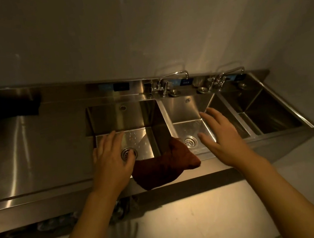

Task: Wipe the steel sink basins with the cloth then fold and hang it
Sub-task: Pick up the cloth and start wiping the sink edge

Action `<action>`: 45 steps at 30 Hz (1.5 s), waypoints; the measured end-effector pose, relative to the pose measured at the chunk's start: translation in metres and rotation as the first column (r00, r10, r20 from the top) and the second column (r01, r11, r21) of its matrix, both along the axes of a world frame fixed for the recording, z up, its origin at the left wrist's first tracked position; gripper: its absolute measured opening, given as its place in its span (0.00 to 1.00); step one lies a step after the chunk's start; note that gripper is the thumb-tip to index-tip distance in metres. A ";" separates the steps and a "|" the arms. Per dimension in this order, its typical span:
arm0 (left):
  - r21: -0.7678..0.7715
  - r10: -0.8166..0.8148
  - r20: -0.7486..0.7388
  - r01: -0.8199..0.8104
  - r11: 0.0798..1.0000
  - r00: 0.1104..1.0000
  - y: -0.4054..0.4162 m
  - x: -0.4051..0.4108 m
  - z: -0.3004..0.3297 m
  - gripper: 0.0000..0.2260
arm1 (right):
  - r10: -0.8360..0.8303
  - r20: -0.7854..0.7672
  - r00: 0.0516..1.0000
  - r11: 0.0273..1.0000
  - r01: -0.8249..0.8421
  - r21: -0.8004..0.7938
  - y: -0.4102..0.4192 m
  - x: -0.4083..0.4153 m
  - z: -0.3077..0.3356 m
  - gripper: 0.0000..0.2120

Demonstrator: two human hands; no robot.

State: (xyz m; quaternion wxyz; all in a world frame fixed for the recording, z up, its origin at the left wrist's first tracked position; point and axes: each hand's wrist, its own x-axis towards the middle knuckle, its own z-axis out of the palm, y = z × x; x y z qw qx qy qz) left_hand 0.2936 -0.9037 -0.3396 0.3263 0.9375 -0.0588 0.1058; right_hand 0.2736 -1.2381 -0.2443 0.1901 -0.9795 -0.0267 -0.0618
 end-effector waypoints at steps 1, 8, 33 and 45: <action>0.012 0.000 -0.007 0.000 1.000 1.000 -0.003 0.002 -0.006 0.30 | 0.008 -0.001 1.000 1.000 -0.008 0.000 -0.001 0.005 -0.006 0.31; 0.077 -0.015 -0.107 0.023 0.997 0.994 -0.043 0.021 -0.044 0.30 | 0.085 -0.043 0.995 0.995 -0.083 0.045 -0.020 0.044 -0.055 0.30; 0.422 0.114 -0.607 0.198 0.885 0.786 -0.151 0.070 -0.143 0.30 | 0.441 -0.440 0.782 0.895 -0.417 0.156 -0.068 0.138 -0.250 0.45; 0.381 -0.019 -0.556 0.275 0.883 0.831 -0.141 0.066 -0.186 0.25 | 0.336 -0.505 0.795 0.903 -0.425 -0.069 -0.017 0.109 -0.299 0.42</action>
